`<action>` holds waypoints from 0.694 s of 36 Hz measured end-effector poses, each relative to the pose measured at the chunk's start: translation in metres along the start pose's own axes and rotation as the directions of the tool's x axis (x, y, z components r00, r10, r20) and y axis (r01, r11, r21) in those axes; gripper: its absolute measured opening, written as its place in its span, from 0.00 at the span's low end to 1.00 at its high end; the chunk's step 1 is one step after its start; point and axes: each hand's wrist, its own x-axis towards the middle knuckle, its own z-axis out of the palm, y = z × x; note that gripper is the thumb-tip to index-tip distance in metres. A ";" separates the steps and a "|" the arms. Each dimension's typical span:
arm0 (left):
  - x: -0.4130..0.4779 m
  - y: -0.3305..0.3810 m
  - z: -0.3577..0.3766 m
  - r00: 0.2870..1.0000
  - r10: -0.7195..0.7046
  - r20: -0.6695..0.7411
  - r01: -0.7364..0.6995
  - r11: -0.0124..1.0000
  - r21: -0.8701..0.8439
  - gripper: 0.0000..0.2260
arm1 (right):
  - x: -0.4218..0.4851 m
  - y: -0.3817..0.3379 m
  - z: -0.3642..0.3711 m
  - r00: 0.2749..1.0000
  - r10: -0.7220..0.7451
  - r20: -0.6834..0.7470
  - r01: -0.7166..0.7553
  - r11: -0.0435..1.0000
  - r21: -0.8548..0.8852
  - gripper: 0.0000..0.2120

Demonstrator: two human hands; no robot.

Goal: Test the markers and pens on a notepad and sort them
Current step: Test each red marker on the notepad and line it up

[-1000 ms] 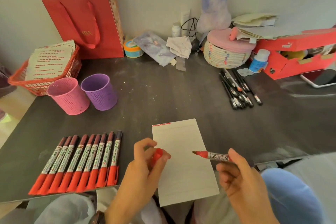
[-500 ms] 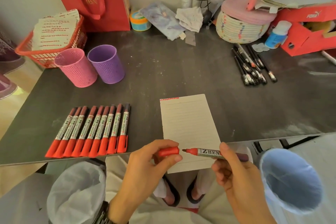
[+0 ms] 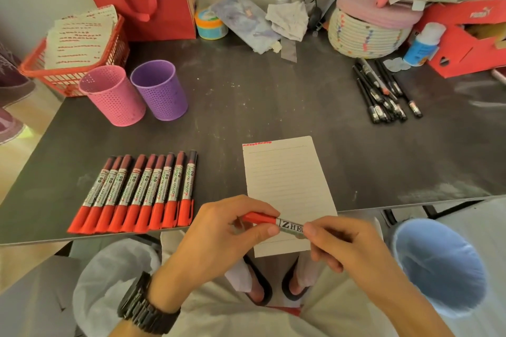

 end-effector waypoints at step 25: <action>0.070 0.041 -0.020 0.962 -0.242 -0.124 -0.074 0.207 -0.976 0.22 | 0.018 -0.011 0.041 1.000 -0.022 -0.019 0.026 0.970 0.243 0.16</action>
